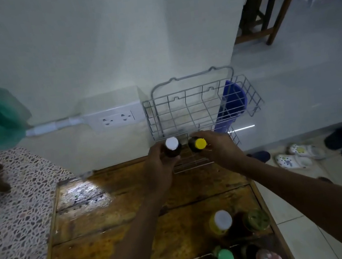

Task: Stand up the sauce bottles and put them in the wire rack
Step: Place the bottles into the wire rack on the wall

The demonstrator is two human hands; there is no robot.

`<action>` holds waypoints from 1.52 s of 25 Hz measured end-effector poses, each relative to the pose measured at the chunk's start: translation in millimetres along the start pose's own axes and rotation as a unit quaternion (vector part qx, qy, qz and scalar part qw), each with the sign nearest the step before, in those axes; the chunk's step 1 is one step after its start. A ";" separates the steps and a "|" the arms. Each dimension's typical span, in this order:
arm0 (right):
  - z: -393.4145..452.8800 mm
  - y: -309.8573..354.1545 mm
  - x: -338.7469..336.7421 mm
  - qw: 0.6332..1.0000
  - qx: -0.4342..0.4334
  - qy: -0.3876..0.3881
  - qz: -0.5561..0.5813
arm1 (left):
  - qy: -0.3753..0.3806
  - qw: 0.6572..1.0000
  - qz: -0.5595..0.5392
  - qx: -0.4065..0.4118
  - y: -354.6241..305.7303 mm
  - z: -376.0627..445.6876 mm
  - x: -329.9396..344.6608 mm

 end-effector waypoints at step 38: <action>44.5 13.1 39.6 0.995 0.096 -0.005 0.018 | -0.006 1.000 0.012 0.004 12.6 29.2 4.1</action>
Point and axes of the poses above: each hand's wrist, its own z-axis towards the middle knuckle, its own x-axis out of the palm, y = z × x, the point moved 4 cm from there along z, towards the middle knuckle, and after that the axes turned 11 degrees about -y, right-handed, at the moved point
